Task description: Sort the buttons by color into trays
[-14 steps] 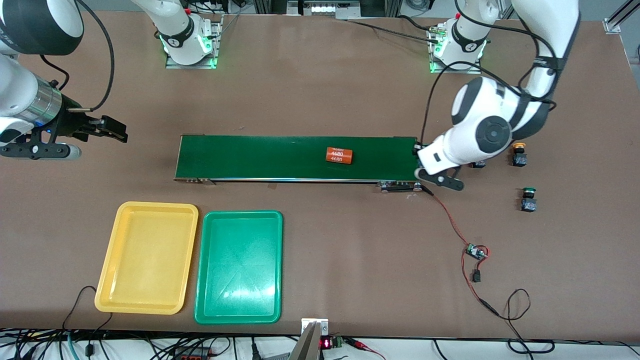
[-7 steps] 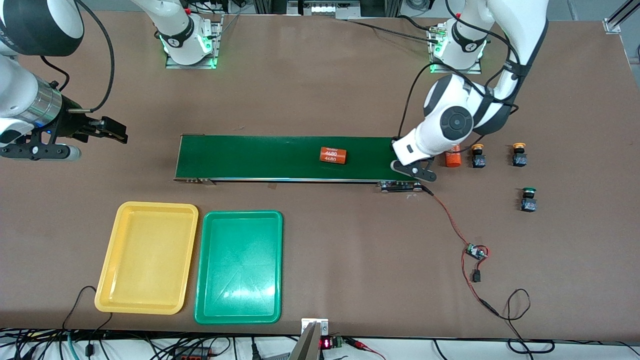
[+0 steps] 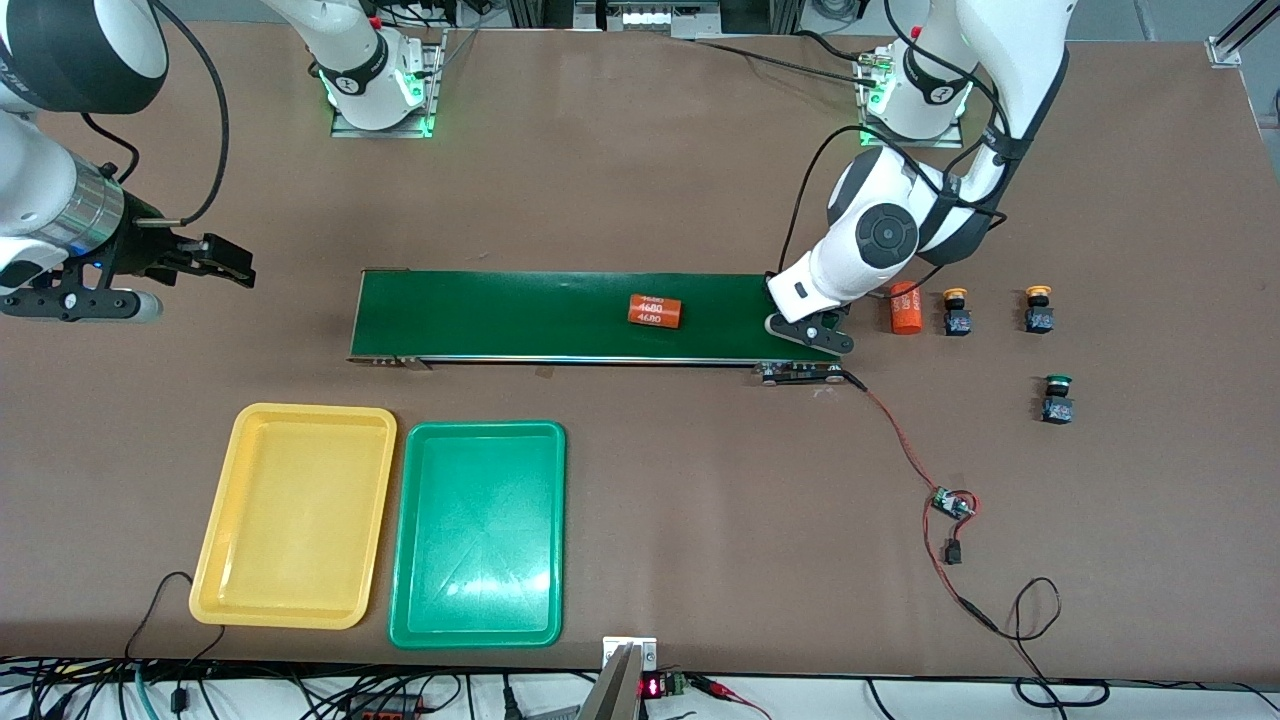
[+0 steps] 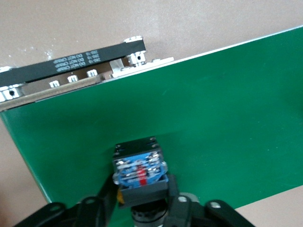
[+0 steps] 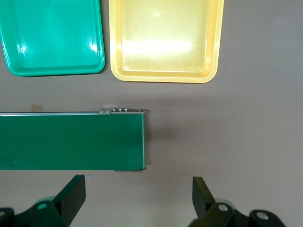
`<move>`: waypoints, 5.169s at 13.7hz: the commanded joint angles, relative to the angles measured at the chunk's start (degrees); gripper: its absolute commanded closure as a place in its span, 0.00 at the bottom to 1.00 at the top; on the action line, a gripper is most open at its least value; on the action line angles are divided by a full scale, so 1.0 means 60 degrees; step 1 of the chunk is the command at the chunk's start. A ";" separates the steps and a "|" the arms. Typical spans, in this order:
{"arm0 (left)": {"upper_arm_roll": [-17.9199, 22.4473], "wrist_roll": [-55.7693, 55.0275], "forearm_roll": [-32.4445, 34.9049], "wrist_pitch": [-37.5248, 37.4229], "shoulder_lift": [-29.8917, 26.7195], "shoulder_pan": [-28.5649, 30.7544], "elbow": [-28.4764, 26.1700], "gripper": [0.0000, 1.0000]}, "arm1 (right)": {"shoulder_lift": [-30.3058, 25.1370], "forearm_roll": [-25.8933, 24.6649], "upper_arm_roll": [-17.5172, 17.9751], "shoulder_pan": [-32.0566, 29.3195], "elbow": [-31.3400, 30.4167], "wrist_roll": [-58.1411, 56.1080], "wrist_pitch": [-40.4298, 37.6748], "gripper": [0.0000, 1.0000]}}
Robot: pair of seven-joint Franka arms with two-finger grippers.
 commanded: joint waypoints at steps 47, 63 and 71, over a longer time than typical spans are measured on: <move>0.0028 0.5659 0.0950 -0.2272 -0.0843 0.2143 0.0683 1.00 | 0.0214 0.0305 0.0299 0.4666 -0.3957 0.6507 0.5532 0.00; -0.1732 0.8106 0.4832 -0.1702 0.0417 0.0488 0.1122 0.51 | 0.1168 -0.1394 0.0299 0.4873 -0.3663 0.6276 0.6325 0.00; -0.1616 0.8748 0.3869 -0.1715 -0.0550 0.1964 0.1253 0.00 | 0.1212 -0.1336 0.0314 0.4858 -0.3634 0.6363 0.6340 0.00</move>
